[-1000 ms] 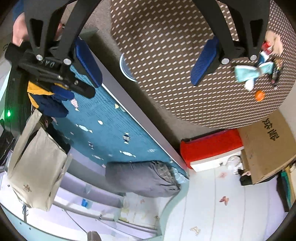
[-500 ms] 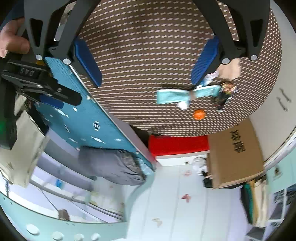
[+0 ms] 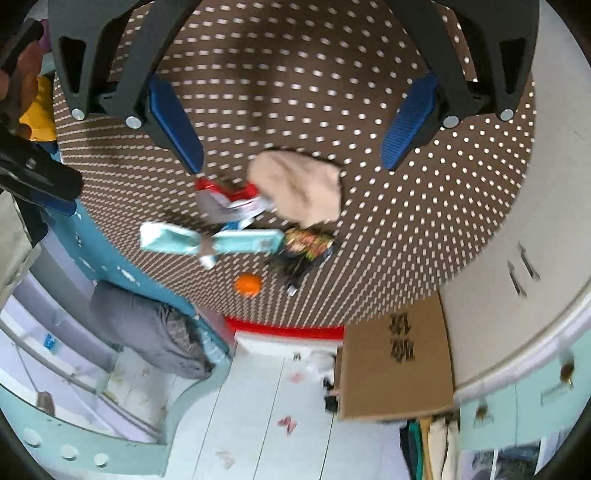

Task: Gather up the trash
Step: 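Grasp the beige stocking with the left gripper while the right grasps the red wrapper, then carry the stocking and wrapper to the wastebasket and open both grippers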

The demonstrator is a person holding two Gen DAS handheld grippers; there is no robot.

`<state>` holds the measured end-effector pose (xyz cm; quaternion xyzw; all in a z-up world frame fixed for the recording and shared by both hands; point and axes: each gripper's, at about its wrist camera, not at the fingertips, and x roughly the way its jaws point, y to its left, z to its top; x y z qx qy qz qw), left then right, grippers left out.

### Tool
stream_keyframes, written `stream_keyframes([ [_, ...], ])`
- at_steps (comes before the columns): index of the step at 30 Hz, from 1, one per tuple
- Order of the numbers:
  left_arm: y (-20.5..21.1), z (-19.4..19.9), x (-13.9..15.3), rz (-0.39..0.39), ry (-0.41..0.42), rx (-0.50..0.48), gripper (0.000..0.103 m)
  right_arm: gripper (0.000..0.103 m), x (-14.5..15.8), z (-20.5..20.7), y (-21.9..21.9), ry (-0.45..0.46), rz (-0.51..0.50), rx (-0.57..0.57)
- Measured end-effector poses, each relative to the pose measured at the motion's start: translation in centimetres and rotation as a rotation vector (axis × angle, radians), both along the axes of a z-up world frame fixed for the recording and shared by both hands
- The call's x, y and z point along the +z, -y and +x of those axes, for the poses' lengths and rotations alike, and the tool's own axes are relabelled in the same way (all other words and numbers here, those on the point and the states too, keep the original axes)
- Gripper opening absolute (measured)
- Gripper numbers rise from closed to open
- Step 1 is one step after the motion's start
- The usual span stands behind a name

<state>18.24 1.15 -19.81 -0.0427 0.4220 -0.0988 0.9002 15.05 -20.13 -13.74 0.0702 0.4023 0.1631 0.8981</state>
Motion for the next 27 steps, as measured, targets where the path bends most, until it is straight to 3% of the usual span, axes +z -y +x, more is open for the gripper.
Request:
stream_keyframes([
  [8,0.4,3.4,-2.3,0.056,-0.036,-0.052,0.093,0.096,-1.6,2.0,-3.4,-0.027,0.018,0.052],
  [13,-0.1,3.7,-2.5,0.009,-0.033,-0.09,0.055,0.07,-2.7,3.7,-5.6,-0.047,-0.008,0.096],
  [16,-0.5,3.4,-2.4,-0.034,-0.034,-0.105,0.04,0.06,-3.7,5.0,-7.5,-0.062,-0.035,0.134],
  [21,-0.3,2.1,-2.5,0.0,-0.016,-0.118,0.038,0.032,-5.0,5.9,-9.4,-0.079,-0.051,0.17],
  [24,0.0,2.0,-2.8,0.021,-0.018,-0.118,0.044,0.019,-5.0,5.4,-9.5,-0.075,-0.053,0.172],
  [27,0.4,2.4,-2.8,0.03,-0.015,-0.114,0.048,0.011,-4.5,4.5,-8.3,-0.063,-0.036,0.157],
])
